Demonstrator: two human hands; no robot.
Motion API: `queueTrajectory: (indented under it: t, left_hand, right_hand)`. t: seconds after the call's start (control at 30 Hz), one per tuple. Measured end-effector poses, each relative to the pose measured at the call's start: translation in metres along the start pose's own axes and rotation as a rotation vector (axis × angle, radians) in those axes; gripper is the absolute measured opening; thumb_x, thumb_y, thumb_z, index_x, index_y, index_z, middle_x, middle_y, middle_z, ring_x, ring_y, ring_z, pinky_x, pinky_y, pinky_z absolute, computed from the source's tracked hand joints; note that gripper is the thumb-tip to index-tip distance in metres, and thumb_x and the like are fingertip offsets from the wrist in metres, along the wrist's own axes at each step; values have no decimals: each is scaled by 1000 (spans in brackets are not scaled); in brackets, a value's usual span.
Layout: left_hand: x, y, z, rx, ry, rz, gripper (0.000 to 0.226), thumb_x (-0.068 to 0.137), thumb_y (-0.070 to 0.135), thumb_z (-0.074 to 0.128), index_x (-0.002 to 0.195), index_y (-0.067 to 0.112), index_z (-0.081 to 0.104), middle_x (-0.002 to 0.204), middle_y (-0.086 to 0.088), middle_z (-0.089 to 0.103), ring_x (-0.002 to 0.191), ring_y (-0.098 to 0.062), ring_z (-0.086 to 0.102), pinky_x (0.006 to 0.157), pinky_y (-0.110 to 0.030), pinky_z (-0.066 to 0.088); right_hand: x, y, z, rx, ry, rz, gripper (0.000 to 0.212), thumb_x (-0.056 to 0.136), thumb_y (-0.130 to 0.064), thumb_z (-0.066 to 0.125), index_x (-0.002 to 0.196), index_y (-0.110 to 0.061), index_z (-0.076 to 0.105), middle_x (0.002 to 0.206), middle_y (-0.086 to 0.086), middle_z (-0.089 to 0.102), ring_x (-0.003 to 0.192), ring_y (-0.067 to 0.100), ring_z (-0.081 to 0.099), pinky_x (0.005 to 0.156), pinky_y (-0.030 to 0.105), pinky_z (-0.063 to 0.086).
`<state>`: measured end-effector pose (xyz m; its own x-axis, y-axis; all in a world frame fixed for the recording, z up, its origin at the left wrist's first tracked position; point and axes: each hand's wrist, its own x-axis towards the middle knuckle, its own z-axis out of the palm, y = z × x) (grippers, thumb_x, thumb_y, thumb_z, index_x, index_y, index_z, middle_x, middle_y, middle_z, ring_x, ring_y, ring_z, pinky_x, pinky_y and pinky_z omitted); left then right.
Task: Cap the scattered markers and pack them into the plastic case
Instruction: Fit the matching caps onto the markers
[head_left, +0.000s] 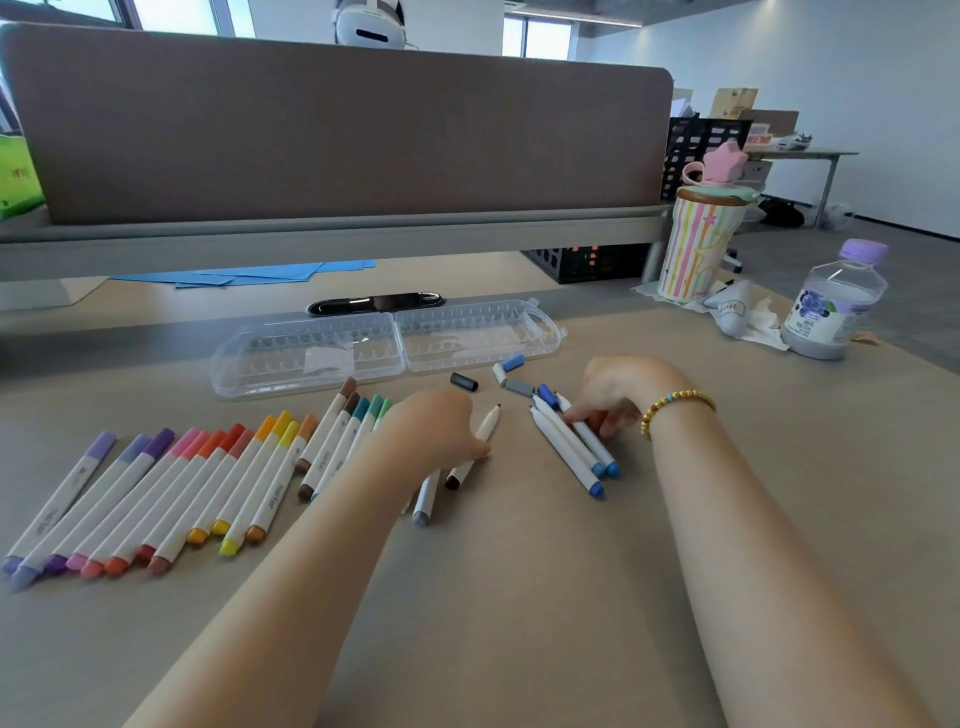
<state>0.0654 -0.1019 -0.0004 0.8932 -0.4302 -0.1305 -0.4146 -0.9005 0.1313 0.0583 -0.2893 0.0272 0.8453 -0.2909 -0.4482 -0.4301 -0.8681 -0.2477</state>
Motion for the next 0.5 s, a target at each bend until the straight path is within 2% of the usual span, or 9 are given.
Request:
queueTrajectory:
  t: [0.1,0.17,0.27,0.37,0.47,0.5]
  left_hand:
    - [1,-2,-2,-3,-10,-1,40,89,43,54,62,16,42,64,4,44,64,-13,45,57,-23,35]
    - [1,-3,-5,-23,-29,5,45,92,44,48,62,11,49,60,3,44,55,-10,41,51,-21,32]
    - [0,-14,-14,-172,-30,5,41,96,38,43,73,10,62,58,3,47,51,-9,40,50,-20,32]
    - [-1,-35,-23,-242,14,-20,24,94,29,51,74,17,58,68,4,51,56,-7,42,54,-19,34]
    - [-1,-51,-26,-252,-11,-57,15,91,31,55,84,18,58,79,5,56,67,-6,46,65,-19,38]
    - [-1,-53,-26,-259,-29,-66,14,91,32,56,86,19,59,78,6,55,67,-5,46,63,-19,38]
  right_hand:
    - [1,-3,2,47,-25,-17,24,91,-28,60,82,-6,57,74,3,62,56,11,58,42,19,42]
    - [1,-3,3,65,-35,-30,24,91,-28,61,85,-6,59,75,4,63,57,11,59,41,19,42]
    - [0,-3,3,77,-47,-52,23,91,-28,61,88,-6,60,75,4,64,58,10,61,41,17,43]
    - [-1,-4,3,92,-64,-72,25,91,-27,60,98,-3,61,75,4,64,59,11,60,47,17,45]
    - [1,-8,5,138,-82,-97,23,93,-23,58,101,-3,61,76,4,63,62,11,60,49,18,46]
    - [1,-9,6,154,-82,-104,20,93,-22,57,100,-3,61,76,4,62,62,11,59,48,17,46]
